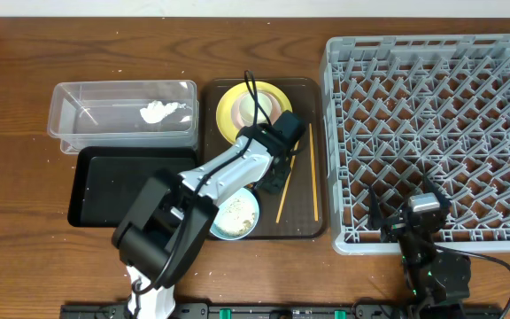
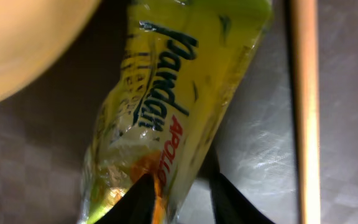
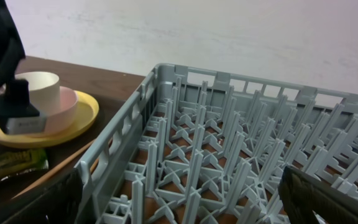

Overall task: Sort waste into correct bins and load items into the dishwasher rack
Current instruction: 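Close the left gripper on the green snack wrapper and lift, then carry the wrapper left and drop it into the clear bin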

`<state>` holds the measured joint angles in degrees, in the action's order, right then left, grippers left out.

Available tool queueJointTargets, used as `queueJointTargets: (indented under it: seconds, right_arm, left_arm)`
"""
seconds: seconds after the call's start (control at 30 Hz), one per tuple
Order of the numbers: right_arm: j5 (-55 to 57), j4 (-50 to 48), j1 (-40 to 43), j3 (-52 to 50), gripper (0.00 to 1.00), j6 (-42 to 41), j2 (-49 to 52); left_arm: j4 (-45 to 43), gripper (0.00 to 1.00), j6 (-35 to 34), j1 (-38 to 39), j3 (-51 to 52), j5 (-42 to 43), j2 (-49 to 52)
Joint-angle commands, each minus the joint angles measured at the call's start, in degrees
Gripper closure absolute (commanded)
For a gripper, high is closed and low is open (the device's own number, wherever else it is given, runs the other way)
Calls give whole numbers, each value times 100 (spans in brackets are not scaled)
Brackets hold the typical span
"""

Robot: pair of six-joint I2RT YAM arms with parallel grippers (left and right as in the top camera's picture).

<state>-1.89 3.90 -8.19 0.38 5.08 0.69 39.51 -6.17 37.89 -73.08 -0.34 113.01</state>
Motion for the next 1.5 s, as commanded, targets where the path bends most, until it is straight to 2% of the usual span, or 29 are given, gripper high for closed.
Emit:
queueJointTargets:
  seconds: [0.0, 0.1, 0.2, 0.47, 0.57, 0.73, 0.9, 0.97, 1.1, 1.2, 1.3, 1.47]
  right_arm:
    - [15, 22, -46, -7, 1, 57, -31]
    - [15, 22, -46, -7, 1, 57, -31]
    - [15, 22, -46, -7, 1, 57, -31]
    - [15, 22, -46, -7, 1, 57, -31]
    - [15, 22, -46, -7, 1, 57, -31]
    - [15, 22, -46, -7, 1, 59, -31]
    - [15, 22, -46, -7, 1, 57, -31]
    - [15, 22, -46, -7, 1, 57, -31]
    - [15, 22, -46, -7, 1, 59, -31]
    - [15, 22, -46, -7, 1, 57, -31]
    - [15, 22, -46, -7, 1, 57, -31]
    - [15, 22, -46, -7, 1, 57, -31]
  left_arm:
    - [-22, 73, 120, -20, 70, -28, 160]
    - [-17, 86, 149, -20, 68, -31, 131]
    - [4, 94, 146, -20, 63, -31, -9]
    - [271, 94, 146, -26, -4, -81, -951]
    - [348, 94, 142, -26, -4, -501, -1506]
    - [282, 94, 114, -96, -4, -1917, -2441]
    - [-101, 93, 103, -634, -2, -2946, -2859]
    - [-380, 93, 61, -997, 0, -2990, -2833]
    - [-782, 93, -319, -1738, 0, -2944, -2664]
    - [-1038, 93, -813, -2282, 0, -2573, -2496]
    - [-1187, 94, -1478, -2787, 0, -2072, -2273]
    - [-1416, 94, -2973, -3416, 0, -1764, -1891]
